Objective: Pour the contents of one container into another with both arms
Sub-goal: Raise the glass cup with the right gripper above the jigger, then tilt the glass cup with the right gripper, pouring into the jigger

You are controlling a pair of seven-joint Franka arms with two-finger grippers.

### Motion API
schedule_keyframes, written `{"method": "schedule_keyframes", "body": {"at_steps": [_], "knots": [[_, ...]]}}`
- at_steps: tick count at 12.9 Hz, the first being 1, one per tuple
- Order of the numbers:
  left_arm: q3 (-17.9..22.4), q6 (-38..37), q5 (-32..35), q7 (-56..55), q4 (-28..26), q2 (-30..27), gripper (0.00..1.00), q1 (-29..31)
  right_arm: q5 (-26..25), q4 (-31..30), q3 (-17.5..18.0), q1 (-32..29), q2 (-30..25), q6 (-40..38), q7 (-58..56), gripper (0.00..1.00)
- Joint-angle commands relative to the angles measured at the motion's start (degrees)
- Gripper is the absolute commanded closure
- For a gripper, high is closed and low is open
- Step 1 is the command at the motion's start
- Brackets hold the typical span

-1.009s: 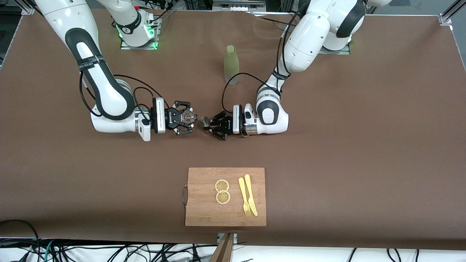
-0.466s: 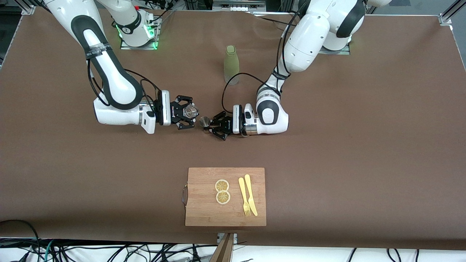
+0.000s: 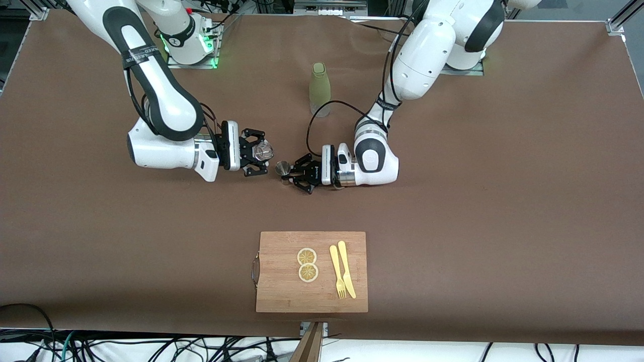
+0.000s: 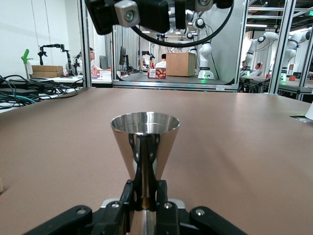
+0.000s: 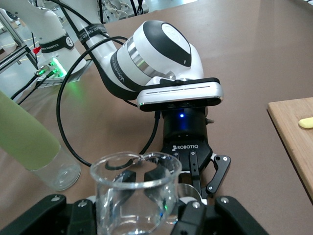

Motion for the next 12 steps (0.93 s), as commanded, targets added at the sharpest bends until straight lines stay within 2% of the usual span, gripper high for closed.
{"method": "schedule_keyframes", "body": {"at_steps": [1, 6, 9, 12], "knots": [[0.49, 0.47, -2.55, 0.44, 1.51, 1.13, 1.0, -0.87, -2.37, -1.54, 0.18, 1.55, -1.8, 3.4, 3.99, 0.86], [0.49, 0.47, -2.64, 0.53, 1.51, 1.13, 1.0, -0.87, -8.7, -1.54, 0.18, 2.78, -1.8, 5.34, 10.4, 0.86], [0.49, 0.47, -2.55, 0.53, 1.51, 1.13, 1.0, -0.87, -9.23, -1.19, 0.18, 4.18, -1.72, 7.27, 12.34, 0.86], [0.58, 0.56, -2.55, 0.62, 1.51, 1.39, 1.0, -0.87, -13.71, -0.31, 0.18, 4.27, -1.37, 7.36, 16.81, 0.86]]}}
